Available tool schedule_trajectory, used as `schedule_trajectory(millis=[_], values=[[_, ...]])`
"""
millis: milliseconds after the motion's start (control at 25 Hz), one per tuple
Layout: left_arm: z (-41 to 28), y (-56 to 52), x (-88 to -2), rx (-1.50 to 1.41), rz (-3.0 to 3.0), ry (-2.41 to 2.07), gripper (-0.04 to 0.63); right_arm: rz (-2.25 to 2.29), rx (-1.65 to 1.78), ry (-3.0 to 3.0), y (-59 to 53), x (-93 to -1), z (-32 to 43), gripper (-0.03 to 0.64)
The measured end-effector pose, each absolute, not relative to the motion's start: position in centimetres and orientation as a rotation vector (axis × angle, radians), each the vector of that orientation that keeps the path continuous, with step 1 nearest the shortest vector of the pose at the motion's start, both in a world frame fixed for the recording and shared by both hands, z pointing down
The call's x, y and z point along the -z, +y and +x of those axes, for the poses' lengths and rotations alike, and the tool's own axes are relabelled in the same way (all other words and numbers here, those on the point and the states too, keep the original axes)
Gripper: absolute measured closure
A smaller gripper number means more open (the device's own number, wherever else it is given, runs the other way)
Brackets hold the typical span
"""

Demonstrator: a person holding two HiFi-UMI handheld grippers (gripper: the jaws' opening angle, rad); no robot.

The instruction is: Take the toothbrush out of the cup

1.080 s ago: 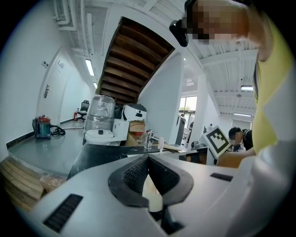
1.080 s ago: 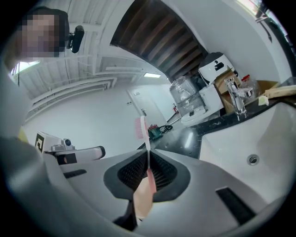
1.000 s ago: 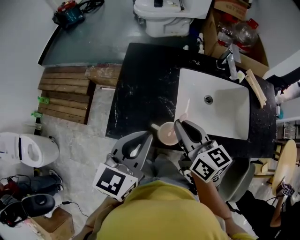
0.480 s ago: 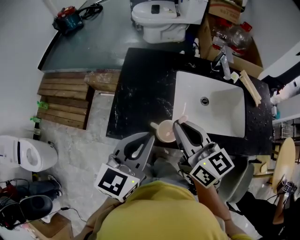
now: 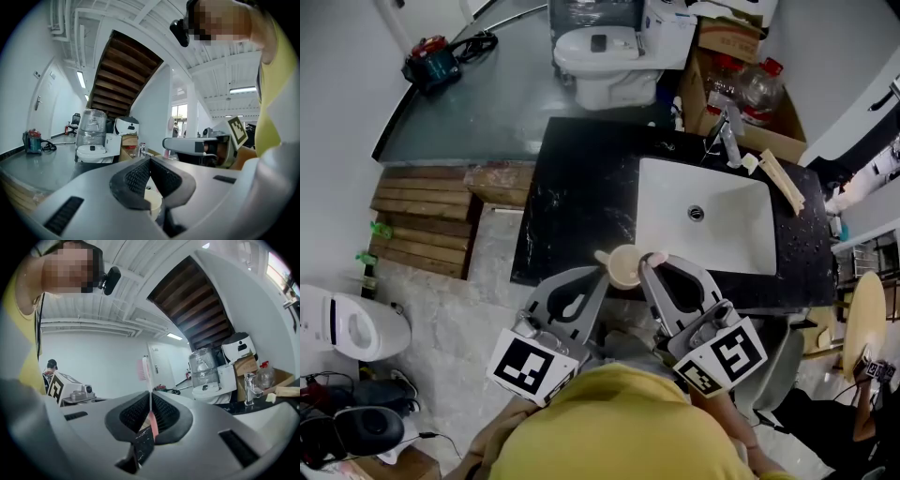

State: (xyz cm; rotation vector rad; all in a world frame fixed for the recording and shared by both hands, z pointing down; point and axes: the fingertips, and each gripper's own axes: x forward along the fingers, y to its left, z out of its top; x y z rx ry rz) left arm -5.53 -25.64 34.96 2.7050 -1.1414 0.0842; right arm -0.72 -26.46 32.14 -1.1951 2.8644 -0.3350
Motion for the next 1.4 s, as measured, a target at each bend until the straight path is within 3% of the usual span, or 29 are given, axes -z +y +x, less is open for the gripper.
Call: schedule_trajectory(millis=[1400], values=[[-3.1, -23.5, -29.8, -0.019, 2.838, -1.108, 0.584, -1.142, 0.146, 2.902, -22.7, -27.9, -0.7, 0.586]])
